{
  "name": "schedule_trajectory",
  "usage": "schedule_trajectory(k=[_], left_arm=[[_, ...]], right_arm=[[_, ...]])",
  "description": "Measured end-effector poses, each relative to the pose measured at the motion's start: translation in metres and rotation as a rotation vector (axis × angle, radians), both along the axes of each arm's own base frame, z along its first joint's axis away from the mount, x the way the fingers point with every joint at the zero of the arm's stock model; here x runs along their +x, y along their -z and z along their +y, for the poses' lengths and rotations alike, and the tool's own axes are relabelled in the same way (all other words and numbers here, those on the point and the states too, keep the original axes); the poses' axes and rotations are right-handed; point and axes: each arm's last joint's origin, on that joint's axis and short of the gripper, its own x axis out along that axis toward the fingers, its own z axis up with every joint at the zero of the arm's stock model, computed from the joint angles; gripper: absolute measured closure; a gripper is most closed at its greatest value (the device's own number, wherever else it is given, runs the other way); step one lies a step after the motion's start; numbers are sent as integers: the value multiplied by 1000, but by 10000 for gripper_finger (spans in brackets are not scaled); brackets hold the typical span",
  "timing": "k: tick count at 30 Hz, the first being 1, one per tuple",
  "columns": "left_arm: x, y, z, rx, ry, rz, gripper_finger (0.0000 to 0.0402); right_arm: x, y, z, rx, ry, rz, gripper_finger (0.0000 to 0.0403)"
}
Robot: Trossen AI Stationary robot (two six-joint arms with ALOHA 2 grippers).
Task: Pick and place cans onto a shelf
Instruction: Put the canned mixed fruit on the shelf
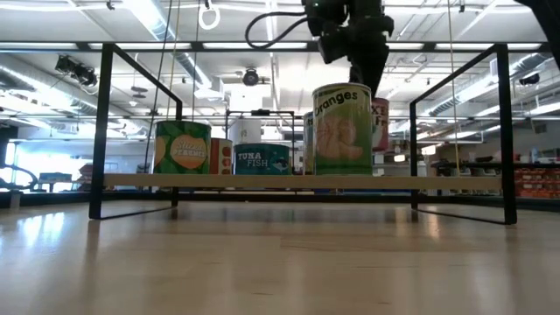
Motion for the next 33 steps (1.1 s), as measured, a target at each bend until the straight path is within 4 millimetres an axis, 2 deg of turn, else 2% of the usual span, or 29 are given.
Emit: schedule_trajectory(k=[7, 13, 33], left_arm=[[3, -20, -14, 82, 62, -182, 214], [2, -25, -27, 116, 125, -200, 214], [4, -30, -34, 156, 163, -237, 214]], right_arm=[[6, 30, 39, 54, -52, 111, 399], [10, 56, 62, 53, -127, 130, 399], [12, 61, 66, 46, -83, 125, 388]])
